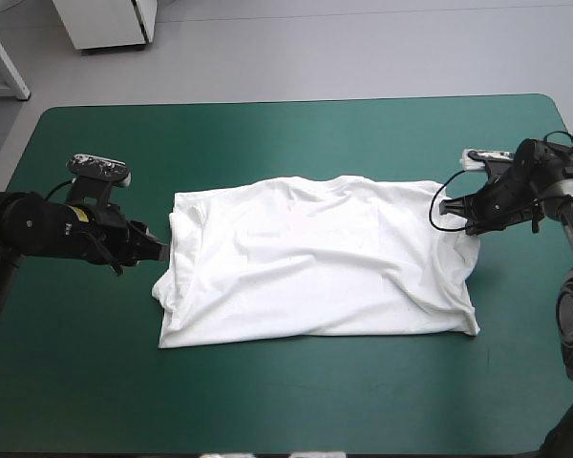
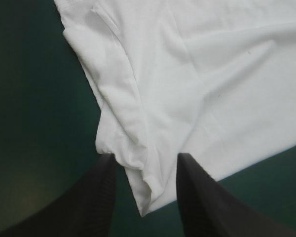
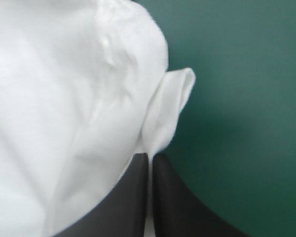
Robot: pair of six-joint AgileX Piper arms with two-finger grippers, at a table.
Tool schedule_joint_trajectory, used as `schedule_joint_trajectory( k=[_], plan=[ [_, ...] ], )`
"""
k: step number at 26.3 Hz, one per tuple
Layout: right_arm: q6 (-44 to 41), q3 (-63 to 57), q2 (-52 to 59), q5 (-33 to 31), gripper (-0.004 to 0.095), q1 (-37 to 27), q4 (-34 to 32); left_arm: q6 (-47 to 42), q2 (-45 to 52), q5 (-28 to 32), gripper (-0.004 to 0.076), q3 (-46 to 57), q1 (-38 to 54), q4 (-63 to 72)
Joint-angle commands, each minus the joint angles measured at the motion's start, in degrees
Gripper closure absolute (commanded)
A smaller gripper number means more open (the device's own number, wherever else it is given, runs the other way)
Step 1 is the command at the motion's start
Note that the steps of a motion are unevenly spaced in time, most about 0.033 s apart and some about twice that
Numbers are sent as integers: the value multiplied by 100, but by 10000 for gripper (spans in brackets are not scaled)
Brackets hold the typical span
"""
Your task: Fold the cloth
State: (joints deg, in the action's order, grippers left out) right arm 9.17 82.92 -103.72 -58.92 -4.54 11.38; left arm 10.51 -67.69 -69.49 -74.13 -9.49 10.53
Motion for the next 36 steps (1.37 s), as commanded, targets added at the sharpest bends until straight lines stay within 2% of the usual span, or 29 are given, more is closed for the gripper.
schedule_joint_trajectory(
  k=[1,14,20,25,27,28,31,34,36],
  plan=[
    [148,181,482,-83,921,171,182,-58,138,185,426,-186,-28,163],
    [160,181,107,93,921,1238,190,-58,207,116,426,-186,-28,219],
    [258,181,-235,156,921,1286,142,-50,243,69,426,-186,-28,180],
    [461,348,-225,-171,910,1286,153,-24,243,-2,426,-186,-28,166],
    [512,469,-225,-294,879,1286,227,-14,243,-44,426,-186,-28,166],
    [632,612,-225,-427,815,1286,367,0,292,-55,426,-186,-28,166],
    [634,783,-201,-598,709,1286,422,54,395,-67,426,-186,-28,142],
    [634,847,152,-824,549,1286,153,-113,740,-313,426,-186,-28,-362],
    [542,835,544,-913,506,1286,-100,-287,989,-388,426,-176,-28,-740]
  ],
)
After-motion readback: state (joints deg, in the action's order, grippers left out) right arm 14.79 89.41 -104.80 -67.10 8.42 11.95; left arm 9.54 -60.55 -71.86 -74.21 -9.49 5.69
